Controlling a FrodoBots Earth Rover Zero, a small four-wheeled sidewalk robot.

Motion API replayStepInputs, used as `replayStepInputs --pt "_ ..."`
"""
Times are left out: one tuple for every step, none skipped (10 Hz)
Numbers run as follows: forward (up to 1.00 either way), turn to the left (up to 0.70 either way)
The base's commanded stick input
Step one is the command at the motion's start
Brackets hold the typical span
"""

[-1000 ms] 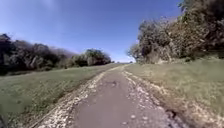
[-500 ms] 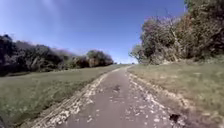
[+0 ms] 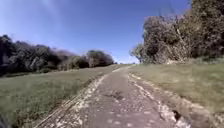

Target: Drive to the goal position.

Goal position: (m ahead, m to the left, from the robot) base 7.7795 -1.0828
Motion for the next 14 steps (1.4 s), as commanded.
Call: replayStepInputs --pt "1.0 0.0" --pt "1.0 0.0" --pt "1.0 0.0" --pt "1.0 0.0" --pt "1.0 0.0" --pt "1.0 0.0" --pt "1.0 0.0" --pt "1.0 0.0" --pt "1.0 0.0" --pt "1.0 0.0" --pt "1.0 0.0" --pt "1.0 0.0" --pt "1.0 0.0" --pt "1.0 0.0"
